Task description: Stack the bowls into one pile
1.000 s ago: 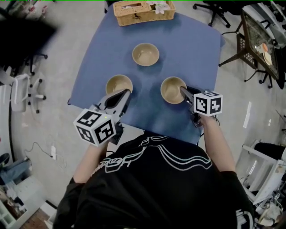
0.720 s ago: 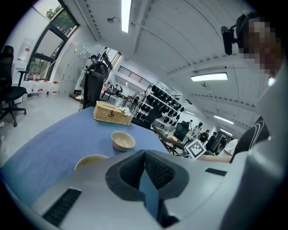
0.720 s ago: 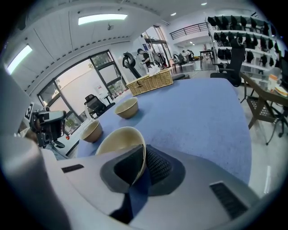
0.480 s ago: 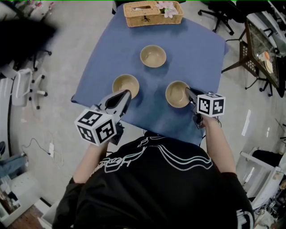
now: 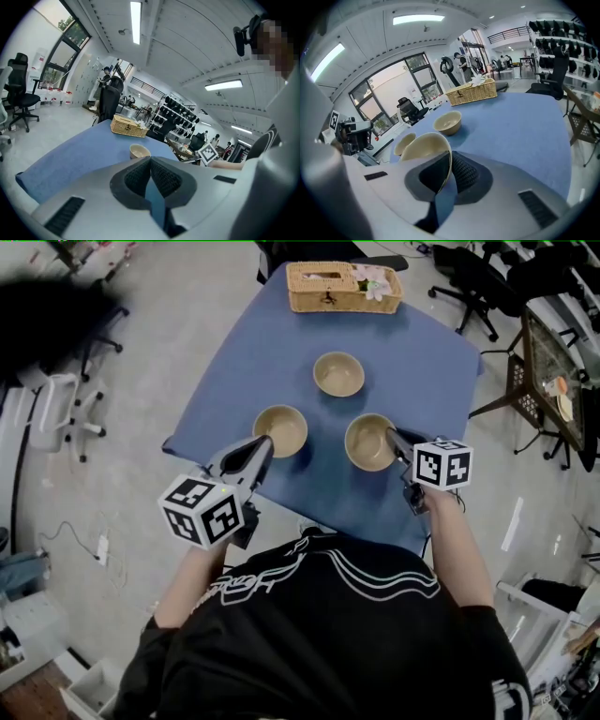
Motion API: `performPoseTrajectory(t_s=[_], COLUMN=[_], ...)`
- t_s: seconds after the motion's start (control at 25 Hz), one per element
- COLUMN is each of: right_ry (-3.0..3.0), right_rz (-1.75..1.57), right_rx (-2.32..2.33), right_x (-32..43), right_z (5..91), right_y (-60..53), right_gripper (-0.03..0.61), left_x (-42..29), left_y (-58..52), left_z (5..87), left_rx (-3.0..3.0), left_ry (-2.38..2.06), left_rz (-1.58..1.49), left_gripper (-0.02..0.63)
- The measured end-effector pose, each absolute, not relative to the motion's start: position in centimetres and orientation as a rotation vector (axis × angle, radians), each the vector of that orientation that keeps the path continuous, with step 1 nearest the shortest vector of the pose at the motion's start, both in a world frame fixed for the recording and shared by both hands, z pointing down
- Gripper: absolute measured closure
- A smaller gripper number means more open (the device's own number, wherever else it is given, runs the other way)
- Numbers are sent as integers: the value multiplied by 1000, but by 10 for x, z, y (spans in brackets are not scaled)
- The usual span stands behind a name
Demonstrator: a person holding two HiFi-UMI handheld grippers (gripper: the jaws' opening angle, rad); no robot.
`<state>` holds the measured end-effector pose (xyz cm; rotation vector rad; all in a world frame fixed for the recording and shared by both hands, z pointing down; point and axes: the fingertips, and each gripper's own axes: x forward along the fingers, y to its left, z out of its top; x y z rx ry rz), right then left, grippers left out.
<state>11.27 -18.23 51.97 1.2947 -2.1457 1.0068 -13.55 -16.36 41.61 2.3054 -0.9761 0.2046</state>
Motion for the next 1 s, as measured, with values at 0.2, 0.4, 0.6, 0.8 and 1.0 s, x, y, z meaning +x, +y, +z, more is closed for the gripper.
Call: performPoseTrajectory(t_s=[0.2,0.4,0.6,0.8,1.0], right_ry=[-2216,-2274,-2310,-2341,-2358], right_rz=[933,877,859,828,823], right_rx=[1237,1174,1097,1019,966], right_x=[84,52,16,-17,-48], right_z=[494,482,479,479,482], right_y=[-199,-215,-226,-235,-244], right_gripper=[537,537,537,537,537], left_x=[-151,-167,-180,-190,-195], left_y=[-163,-162,-161,-157,-156], left_z=[413,416,420,425,425], left_rx=[2293,2272,2240,2216,2206], left_ry=[-1017,-1059,-1087,-1114,-1123], left_rz=[184,170,161,164,163], left_gripper=[591,591,591,591,591])
